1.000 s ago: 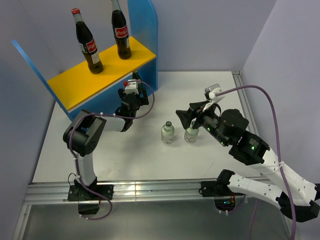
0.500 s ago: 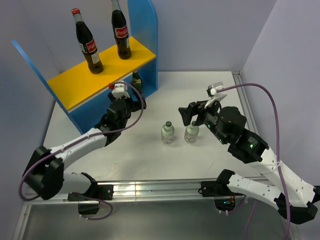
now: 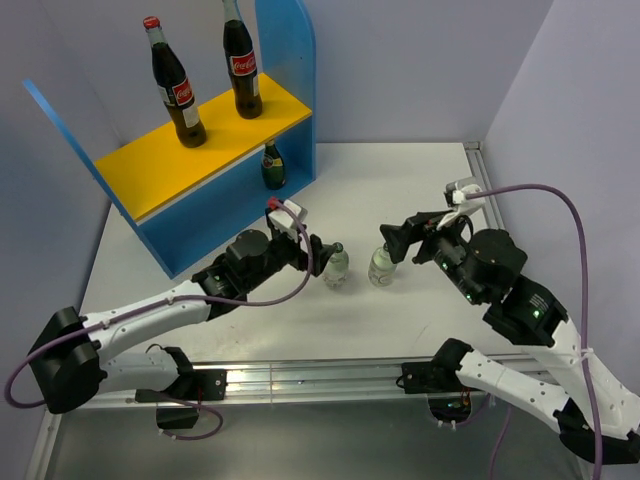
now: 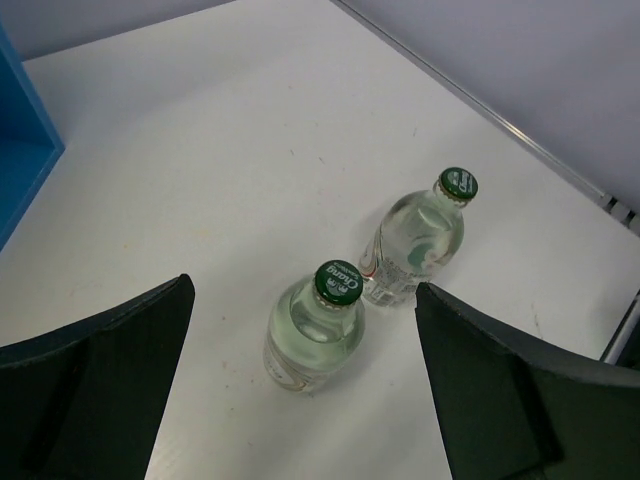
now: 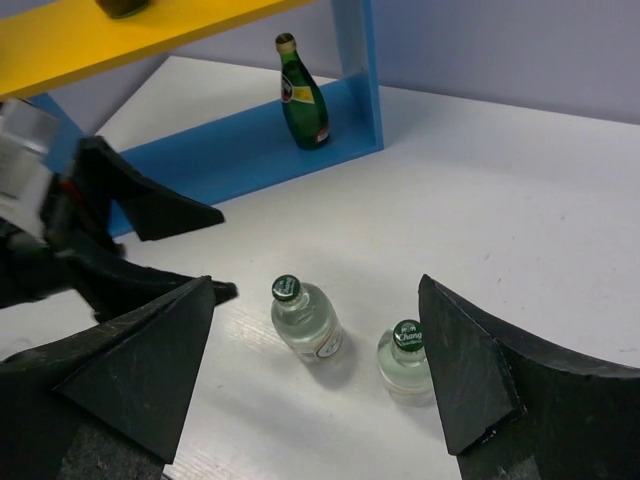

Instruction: Place and organize the beverage onto the shelf

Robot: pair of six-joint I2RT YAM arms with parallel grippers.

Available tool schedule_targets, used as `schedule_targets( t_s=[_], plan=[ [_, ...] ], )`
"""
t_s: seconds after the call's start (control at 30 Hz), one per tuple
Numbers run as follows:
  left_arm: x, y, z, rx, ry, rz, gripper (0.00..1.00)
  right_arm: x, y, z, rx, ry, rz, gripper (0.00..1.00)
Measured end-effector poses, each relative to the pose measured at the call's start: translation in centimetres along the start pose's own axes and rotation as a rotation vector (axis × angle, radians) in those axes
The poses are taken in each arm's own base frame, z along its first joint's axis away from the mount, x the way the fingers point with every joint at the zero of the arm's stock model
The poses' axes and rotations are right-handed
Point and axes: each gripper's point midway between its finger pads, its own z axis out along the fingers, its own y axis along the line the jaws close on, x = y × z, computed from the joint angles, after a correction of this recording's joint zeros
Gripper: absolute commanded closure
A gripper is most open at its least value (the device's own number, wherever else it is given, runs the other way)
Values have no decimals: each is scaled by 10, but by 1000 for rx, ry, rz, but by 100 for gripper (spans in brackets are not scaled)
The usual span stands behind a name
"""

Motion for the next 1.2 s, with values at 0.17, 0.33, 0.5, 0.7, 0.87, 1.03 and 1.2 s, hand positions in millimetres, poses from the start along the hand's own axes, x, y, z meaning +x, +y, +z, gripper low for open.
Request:
schedule_targets(
  t_s=[0.17, 0.33, 0.5, 0.7, 0.87, 1.03, 1.2],
  plan=[
    [36, -8, 12, 29, 51, 63, 0, -7, 3, -16, -48, -31, 6, 11],
    [60, -6, 30, 33, 65, 104, 2, -6, 9, -20, -91, -29, 0, 12],
    [70, -4, 46, 28, 47, 117, 10, -4, 11, -23, -111, -22, -13, 12],
    [84, -2, 62, 15, 65, 127, 27, -9, 9, -31, -117, -47, -14, 12],
    [74, -5, 64, 11, 17, 124, 38, -10, 9, -32, -122, -50, -15, 12],
    [71, -10, 65, 16, 1, 137, 46, -9, 11, -32, -131, -47, -17, 12],
    [70, -15, 70, 24, 0, 142, 62, -9, 11, -32, -135, -46, -20, 12]
  ],
)
